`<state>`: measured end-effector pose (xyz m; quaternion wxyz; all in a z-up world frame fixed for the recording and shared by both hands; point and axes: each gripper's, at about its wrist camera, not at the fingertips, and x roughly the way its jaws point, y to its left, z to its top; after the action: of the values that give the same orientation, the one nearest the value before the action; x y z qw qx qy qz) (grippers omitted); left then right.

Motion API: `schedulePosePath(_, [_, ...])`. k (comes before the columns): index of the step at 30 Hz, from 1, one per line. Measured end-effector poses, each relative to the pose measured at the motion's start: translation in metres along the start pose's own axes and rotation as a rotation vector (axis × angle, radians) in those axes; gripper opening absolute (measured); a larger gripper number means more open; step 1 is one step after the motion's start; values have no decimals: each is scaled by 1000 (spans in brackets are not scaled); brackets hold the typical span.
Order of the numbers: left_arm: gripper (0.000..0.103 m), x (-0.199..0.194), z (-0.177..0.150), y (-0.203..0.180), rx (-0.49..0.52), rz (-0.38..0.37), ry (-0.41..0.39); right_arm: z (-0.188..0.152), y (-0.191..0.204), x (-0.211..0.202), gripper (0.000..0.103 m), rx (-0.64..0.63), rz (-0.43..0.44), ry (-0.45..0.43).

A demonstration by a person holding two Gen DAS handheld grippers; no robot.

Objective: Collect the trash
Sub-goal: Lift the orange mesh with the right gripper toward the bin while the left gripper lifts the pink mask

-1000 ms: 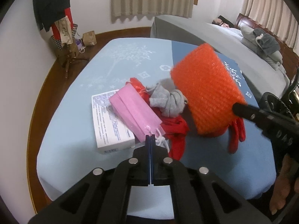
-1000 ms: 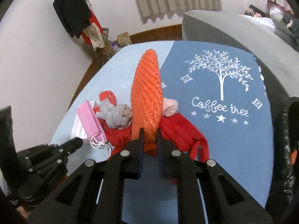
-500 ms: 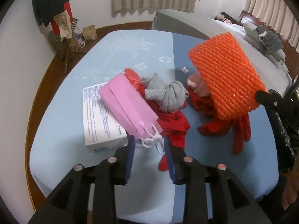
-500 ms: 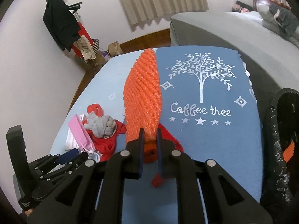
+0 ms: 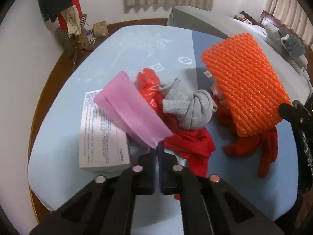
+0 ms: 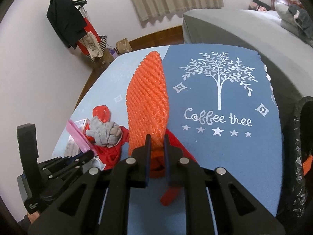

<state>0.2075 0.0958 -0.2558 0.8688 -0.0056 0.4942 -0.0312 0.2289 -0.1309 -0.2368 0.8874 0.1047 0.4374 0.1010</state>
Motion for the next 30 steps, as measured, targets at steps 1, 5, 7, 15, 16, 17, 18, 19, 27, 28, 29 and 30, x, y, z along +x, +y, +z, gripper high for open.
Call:
schedulePosePath(1, [2,-3,0,1,-1,-3,-4,1,0,-1,11,2,0,-2])
schedulePosePath(5, [2,-23,-2,0,5,-6,-31,0,2,-10,11,5,5,-16])
schedulePosePath(7, [2,-32,-4,0,8,-7,-41,-2,4,-16,11,1,6,-23])
schedulePosePath(15, [2,-60,-10,-10,28,-11,-70,-4,4,-46,11,9,4,-60])
schedulePosePath(16, [2,-62,-10,-11,29,-14,-73,-5,3,-50,11,10,0,-65])
schedulePosePath(17, [2,-66,-10,-13,29,-20,-78,-5,2,-53,11,10,-3,-70])
schedulePosePath(18, [2,-70,-10,-14,31,-24,-84,-6,1,-57,11,11,-5,-75])
schedulePosePath(19, [2,-73,-11,-17,36,-26,-89,-7,-2,-61,11,13,-8,-80])
schedulePosePath(27, [2,-95,-14,-45,77,-55,-117,-16,-21,-87,11,37,-32,-101])
schedulePosePath(28, [2,-97,-14,-50,83,-61,-118,-17,-24,-90,11,40,-36,-103])
schedulePosePath(29, [2,-99,-15,-55,89,-63,-122,-18,-27,-93,11,42,-41,-106])
schedulePosePath(30, [2,-101,-15,-59,95,-66,-123,-18,-30,-96,11,43,-45,-109])
